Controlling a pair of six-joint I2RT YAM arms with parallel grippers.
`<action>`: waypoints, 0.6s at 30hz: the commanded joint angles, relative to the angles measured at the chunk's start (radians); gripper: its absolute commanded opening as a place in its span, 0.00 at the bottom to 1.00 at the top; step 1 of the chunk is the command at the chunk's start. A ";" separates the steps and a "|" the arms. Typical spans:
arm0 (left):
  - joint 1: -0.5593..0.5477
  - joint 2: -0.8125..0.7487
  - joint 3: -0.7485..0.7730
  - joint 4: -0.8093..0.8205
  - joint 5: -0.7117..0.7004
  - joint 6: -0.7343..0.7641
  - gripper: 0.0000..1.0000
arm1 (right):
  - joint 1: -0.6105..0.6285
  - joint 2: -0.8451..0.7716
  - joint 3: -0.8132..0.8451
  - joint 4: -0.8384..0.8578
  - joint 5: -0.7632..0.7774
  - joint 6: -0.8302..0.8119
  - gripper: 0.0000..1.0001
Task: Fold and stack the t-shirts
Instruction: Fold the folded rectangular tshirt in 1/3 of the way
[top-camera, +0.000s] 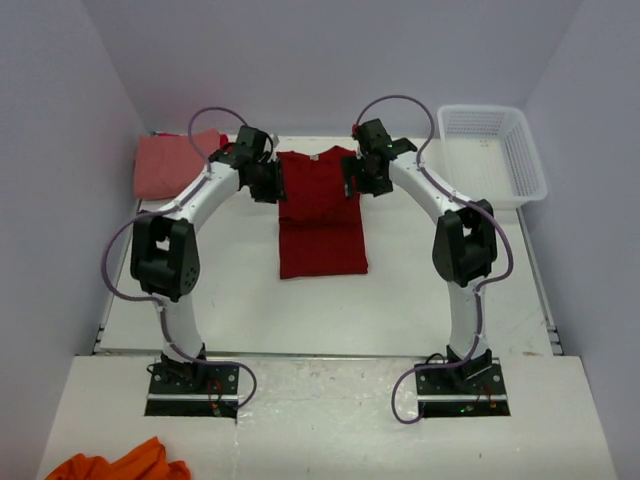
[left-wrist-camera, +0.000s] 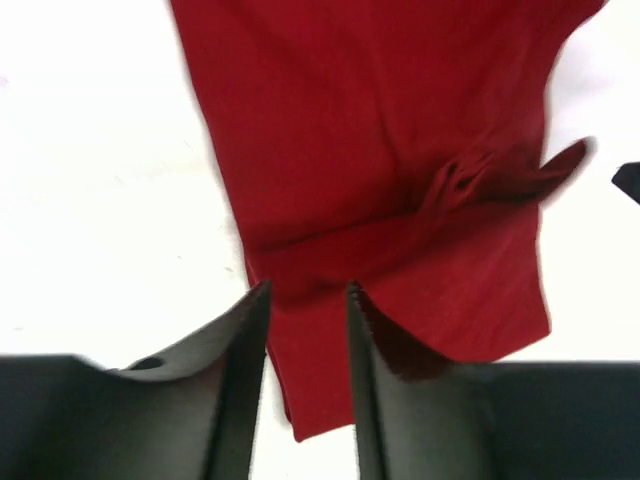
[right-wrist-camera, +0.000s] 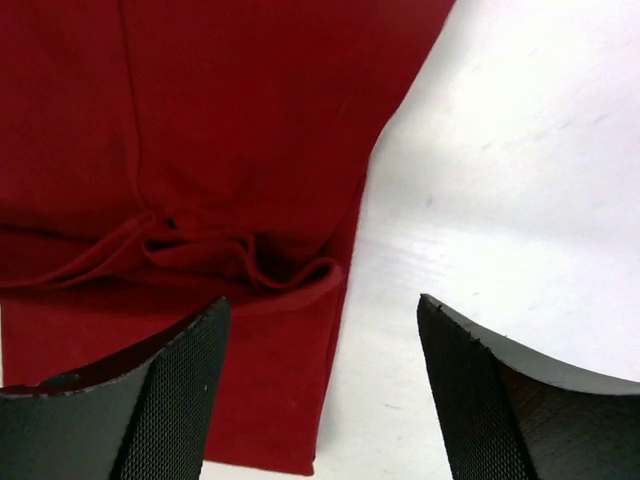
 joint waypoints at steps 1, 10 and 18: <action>-0.003 -0.200 -0.005 0.123 -0.144 0.045 0.40 | -0.018 -0.084 0.109 -0.030 0.088 -0.037 0.77; -0.050 -0.231 -0.187 0.132 0.041 -0.039 0.28 | -0.014 -0.380 -0.324 0.054 -0.066 0.052 0.28; -0.173 -0.087 -0.255 0.212 0.200 -0.108 0.00 | 0.025 -0.473 -0.699 0.320 -0.397 0.163 0.00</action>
